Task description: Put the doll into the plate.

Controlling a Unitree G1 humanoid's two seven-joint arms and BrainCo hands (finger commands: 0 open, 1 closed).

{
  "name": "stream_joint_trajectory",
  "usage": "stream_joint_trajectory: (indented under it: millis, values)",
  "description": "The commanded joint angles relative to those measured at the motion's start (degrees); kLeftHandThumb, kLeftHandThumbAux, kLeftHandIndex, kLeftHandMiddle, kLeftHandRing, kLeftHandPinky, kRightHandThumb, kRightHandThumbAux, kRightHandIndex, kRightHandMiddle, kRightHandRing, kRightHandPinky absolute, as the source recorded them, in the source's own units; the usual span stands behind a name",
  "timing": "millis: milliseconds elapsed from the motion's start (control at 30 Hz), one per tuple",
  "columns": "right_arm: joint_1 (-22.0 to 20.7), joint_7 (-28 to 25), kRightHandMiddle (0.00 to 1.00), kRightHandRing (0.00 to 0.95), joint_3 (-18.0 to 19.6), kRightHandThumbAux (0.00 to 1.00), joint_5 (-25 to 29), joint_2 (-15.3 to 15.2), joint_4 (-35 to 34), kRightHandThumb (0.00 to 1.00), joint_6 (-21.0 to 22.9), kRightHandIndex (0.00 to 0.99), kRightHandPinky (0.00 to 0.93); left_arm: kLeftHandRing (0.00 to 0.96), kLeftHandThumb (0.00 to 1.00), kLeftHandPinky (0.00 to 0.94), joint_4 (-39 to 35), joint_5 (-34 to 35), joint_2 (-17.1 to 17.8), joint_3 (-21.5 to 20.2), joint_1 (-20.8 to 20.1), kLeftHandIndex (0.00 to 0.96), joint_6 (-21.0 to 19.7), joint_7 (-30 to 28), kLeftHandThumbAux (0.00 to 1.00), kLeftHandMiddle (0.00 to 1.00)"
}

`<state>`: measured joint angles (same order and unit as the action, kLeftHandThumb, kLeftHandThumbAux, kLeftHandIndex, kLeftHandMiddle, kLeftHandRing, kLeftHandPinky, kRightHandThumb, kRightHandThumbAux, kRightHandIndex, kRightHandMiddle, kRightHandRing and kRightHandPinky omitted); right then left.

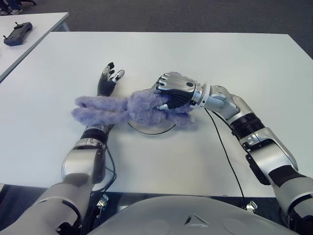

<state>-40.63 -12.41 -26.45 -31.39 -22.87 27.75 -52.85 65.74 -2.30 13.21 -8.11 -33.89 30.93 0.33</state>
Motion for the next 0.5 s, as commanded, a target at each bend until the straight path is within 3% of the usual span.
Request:
stream_joint_trajectory:
  millis: [33, 500]
  values:
    - [1.3, -5.2, 0.844, 0.85, -3.5, 0.739, -0.6, -0.4, 3.5, 0.846, 0.2, 0.739, 0.861, 0.0, 0.0, 0.0, 10.3, -1.7, -10.1, 1.8, 14.9, 0.0, -2.2, 1.5, 0.431, 0.002]
    - [-0.2, -4.1, 0.848, 0.855, -4.9, 0.729, -4.0, -0.6, 6.4, 0.873, -0.8, 0.745, 0.871, 0.0, 0.0, 0.0, 10.5, -1.2, -10.4, 1.2, 14.7, 0.0, -2.5, 1.1, 0.385, 0.0]
